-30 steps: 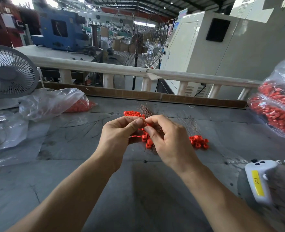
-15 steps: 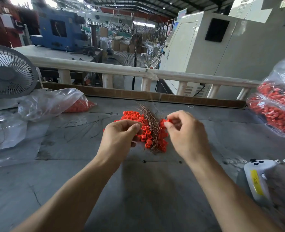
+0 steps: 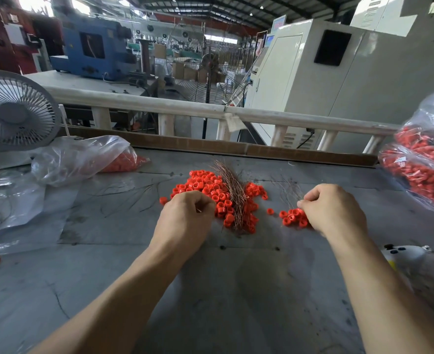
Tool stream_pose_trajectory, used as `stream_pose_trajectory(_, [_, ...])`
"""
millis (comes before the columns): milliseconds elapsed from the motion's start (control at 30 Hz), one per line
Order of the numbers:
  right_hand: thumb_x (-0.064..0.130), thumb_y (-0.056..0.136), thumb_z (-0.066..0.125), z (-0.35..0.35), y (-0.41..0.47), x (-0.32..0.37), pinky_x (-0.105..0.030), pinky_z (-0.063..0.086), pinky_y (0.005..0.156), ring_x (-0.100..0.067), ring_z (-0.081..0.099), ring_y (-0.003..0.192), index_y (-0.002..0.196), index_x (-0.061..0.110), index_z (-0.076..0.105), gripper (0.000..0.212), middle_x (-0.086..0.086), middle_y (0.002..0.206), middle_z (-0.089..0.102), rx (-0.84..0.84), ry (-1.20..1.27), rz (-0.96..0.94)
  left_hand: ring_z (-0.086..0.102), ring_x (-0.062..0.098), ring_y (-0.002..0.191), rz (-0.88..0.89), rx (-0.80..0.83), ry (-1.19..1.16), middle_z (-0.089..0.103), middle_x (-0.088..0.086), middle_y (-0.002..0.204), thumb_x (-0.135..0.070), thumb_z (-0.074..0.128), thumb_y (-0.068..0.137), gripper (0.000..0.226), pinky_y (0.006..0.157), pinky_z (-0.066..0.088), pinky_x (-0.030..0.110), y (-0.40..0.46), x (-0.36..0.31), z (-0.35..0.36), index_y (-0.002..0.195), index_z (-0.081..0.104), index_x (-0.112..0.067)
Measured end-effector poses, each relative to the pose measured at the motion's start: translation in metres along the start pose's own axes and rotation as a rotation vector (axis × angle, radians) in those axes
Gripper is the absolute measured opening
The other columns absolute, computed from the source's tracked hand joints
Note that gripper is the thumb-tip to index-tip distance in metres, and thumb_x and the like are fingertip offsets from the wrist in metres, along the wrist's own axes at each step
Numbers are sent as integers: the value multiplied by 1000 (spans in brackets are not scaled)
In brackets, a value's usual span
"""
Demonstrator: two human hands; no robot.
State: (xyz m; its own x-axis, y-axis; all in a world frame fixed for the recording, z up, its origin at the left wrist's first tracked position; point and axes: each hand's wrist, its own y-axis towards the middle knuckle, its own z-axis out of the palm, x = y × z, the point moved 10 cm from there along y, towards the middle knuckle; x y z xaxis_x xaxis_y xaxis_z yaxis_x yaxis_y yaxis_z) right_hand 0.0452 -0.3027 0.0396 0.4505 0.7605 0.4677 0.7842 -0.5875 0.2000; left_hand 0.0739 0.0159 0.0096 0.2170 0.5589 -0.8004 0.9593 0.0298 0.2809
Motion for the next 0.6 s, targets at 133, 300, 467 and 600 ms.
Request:
stream_pose_trajectory(133, [32, 84, 76, 2, 1, -3, -33, 52, 76, -32, 70, 83, 77, 28, 67, 12, -3, 86, 73, 20, -24, 17, 60, -4, 75, 10, 4, 46, 68, -18, 75, -30, 64, 94, 13, 54, 35, 8, 0, 0, 1, 83, 73, -30])
stream_pose_trajectory(300, [36, 87, 75, 4, 1, 2, -35, 52, 81, -33, 68, 94, 87, 27, 71, 10, -4, 95, 74, 15, -60, -33, 64, 7, 77, 32, 41, 76, 68, -17, 80, -27, 63, 94, 13, 69, 48, 26, -2, -4, 3, 89, 74, -30])
stream_pose_trajectory(467, [23, 92, 70, 3, -17, 47, -38, 50, 85, -35, 62, 103, 98, 23, 77, 9, -6, 102, 76, -133, -25, -340, 63, 9, 84, 66, 28, 125, 68, -14, 86, -27, 62, 95, 13, 75, 49, 29, -4, -9, 2, 93, 75, -29])
stream_pose_trajectory(600, [0, 95, 56, 30, -28, 76, -37, 48, 101, -31, 60, 120, 126, 14, 71, 37, -8, 127, 70, -13, 84, -513, 60, 9, 92, 83, 4, 159, 67, -15, 91, -27, 62, 95, 14, 78, 46, 29, -4, -10, 0, 96, 76, -29])
